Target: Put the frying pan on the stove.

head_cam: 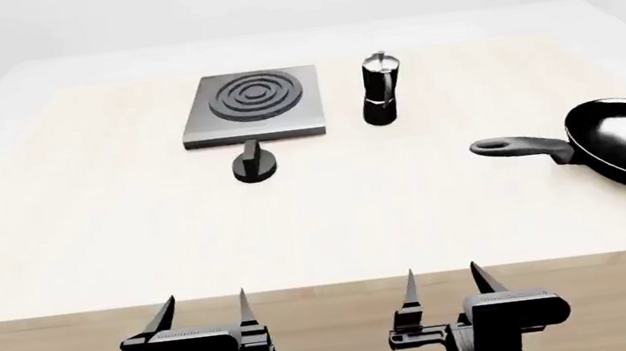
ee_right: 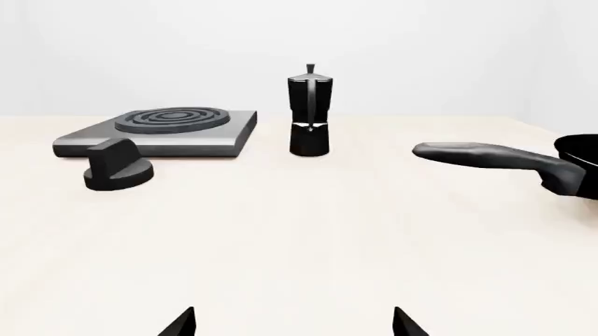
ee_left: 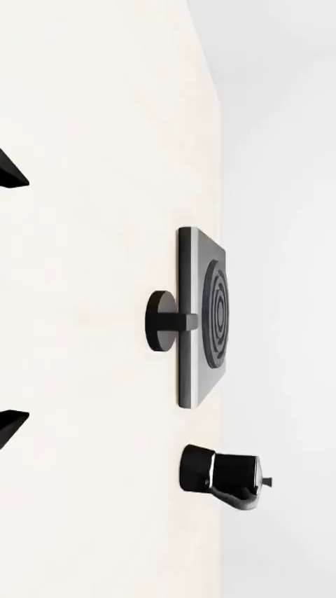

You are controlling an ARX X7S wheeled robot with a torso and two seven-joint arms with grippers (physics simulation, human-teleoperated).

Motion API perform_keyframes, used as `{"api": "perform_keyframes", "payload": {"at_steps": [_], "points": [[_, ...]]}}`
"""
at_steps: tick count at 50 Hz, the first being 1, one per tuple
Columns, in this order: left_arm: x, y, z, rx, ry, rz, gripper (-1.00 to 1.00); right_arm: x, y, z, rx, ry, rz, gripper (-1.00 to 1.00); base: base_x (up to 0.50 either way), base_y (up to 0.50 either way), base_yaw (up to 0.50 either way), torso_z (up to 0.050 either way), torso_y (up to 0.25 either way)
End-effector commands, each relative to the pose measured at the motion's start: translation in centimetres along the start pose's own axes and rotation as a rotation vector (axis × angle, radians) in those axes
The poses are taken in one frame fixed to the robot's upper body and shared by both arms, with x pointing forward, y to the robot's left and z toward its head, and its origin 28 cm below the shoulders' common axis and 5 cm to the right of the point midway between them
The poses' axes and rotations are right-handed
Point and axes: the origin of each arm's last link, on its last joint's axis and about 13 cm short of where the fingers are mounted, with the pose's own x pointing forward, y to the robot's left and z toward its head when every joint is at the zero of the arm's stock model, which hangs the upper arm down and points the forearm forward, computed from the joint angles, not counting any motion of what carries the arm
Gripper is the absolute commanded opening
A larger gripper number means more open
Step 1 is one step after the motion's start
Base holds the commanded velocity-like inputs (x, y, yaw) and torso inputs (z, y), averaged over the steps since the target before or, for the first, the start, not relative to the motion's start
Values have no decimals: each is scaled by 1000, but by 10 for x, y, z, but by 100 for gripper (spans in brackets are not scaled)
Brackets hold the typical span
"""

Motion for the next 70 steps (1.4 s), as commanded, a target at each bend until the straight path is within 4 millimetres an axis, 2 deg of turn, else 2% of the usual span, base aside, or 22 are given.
{"api": "perform_keyframes", "payload": {"at_steps": [1, 3, 5, 13, 18, 37, 70], "points": [[-4, 1, 8, 92, -94, -32, 100, -6, -1, 14, 0, -20, -7, 100, 0, 0, 0, 0, 0], [-13, 2, 21, 16, -92, -100, 100, -10, -1, 23, -44, -47, -3, 100, 0, 0, 0, 0, 0], [-18, 3, 29, 79, -142, -85, 100, -14, -1, 35, -46, -71, -2, 100, 0, 0, 0, 0, 0], [-35, 7, 54, 52, -207, -122, 100, -29, 1, 63, -46, -164, 23, 100, 0, 0, 0, 0, 0], [-38, 7, 58, 53, -223, -131, 100, -32, 3, 71, -59, -184, 33, 100, 5, 0, 0, 0, 0], [-41, 10, 63, 47, -243, -110, 100, -35, 2, 81, -50, -201, 40, 100, 271, 0, 0, 0, 0], [-44, 10, 65, 44, -248, -119, 100, -37, 1, 83, -13, -207, 34, 100, 350, 0, 0, 0, 0]]}}
